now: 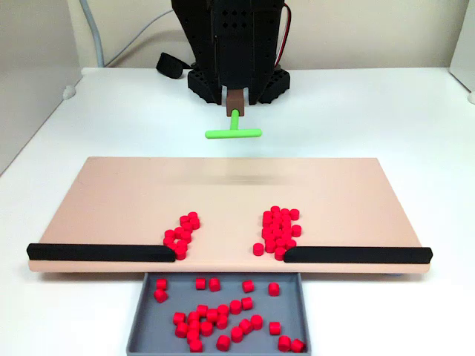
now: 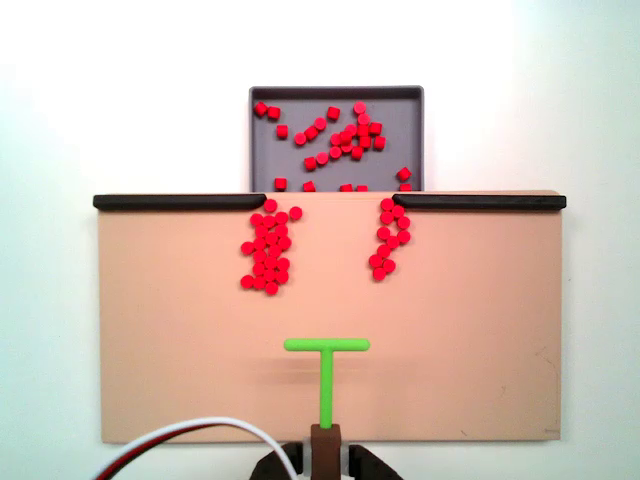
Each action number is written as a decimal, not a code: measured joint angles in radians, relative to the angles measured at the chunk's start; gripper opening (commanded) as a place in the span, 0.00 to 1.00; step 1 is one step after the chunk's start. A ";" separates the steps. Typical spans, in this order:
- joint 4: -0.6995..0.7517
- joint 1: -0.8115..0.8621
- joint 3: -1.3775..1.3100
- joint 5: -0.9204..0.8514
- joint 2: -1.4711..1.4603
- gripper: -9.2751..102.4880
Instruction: Gather the right side granules
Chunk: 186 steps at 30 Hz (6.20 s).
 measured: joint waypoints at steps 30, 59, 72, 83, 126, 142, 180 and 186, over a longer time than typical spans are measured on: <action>-0.006 0.350 -0.181 -0.632 -0.207 0.08; -0.009 0.465 -0.410 -1.644 -0.465 0.08; -0.006 0.453 -0.538 -1.671 -0.591 0.08; -0.006 0.440 -0.649 -1.671 -0.689 0.08; -0.014 0.351 -0.698 -1.623 -0.773 0.08; -0.006 0.351 -0.724 -1.612 -0.792 0.08; -0.002 0.285 -0.724 -1.517 -0.792 0.08; -0.002 0.284 -0.724 -1.517 -0.792 0.08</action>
